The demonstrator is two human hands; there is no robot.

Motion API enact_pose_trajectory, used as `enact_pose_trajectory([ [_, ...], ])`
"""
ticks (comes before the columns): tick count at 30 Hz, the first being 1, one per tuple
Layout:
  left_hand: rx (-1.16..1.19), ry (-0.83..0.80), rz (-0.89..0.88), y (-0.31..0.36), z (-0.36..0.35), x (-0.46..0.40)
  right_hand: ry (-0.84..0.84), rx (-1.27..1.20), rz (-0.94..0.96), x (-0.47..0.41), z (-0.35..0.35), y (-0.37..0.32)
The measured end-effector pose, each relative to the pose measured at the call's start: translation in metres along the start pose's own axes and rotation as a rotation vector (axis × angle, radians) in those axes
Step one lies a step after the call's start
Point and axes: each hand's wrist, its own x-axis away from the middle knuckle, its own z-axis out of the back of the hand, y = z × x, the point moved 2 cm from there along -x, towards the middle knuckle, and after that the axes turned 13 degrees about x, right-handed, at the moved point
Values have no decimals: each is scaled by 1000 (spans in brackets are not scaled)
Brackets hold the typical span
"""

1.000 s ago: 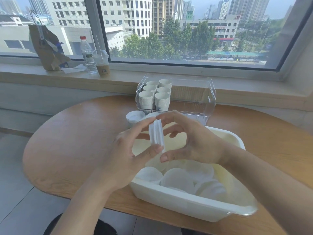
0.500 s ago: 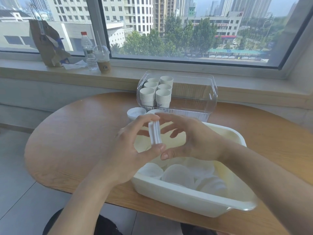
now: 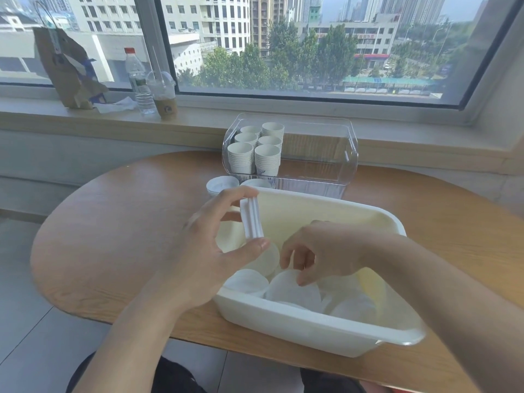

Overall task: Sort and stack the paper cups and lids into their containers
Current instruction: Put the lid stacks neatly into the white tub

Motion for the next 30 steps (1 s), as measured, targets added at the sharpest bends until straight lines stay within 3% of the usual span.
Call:
enact_pose_trajectory([
  [5,-4,0,3,-1,1,1,179,42,-2,1,7,0],
  [12,-17,1,12,-2,1,2,425,-79,-6,3,15,3],
  [19,-44,3,14,-2,1,1,692,-349,23,7,24,4],
  [30,-42,15,5,1,1,1,555,-641,185,11,24,-8],
])
